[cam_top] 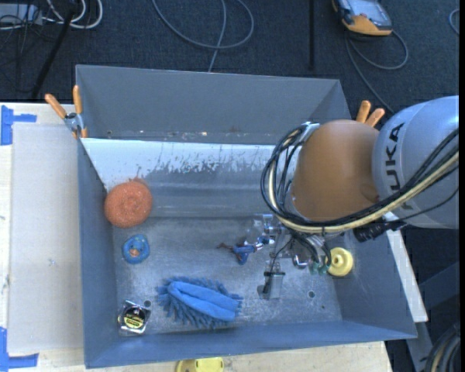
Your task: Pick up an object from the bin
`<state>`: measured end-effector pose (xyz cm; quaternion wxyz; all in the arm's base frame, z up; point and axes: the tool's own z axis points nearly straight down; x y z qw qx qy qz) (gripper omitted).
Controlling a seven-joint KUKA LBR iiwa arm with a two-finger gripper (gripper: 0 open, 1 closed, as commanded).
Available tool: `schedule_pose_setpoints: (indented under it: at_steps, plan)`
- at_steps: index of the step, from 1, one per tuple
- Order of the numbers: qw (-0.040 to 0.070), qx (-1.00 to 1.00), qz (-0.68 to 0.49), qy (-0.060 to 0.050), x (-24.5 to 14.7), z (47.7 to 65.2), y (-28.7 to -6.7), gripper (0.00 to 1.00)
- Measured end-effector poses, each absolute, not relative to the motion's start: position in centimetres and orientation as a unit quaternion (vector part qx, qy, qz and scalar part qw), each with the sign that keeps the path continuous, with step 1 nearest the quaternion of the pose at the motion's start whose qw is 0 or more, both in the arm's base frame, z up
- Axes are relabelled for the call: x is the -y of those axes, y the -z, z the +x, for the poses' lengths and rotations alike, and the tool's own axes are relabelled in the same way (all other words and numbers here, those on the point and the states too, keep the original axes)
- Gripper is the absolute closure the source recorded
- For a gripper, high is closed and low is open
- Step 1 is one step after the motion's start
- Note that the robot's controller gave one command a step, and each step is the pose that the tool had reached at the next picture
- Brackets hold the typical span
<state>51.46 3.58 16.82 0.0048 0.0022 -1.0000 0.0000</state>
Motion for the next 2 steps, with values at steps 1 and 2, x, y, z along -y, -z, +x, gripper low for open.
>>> schedule_pose_setpoints:
  at_steps: [1,2]
  plan:
    - [0.001,1.000,0.002,0.000,-3.6,51.6,-17.2,0.00]
    - [-0.002,0.999,-0.034,0.000,-3.7,53.9,-14.2,0.00]
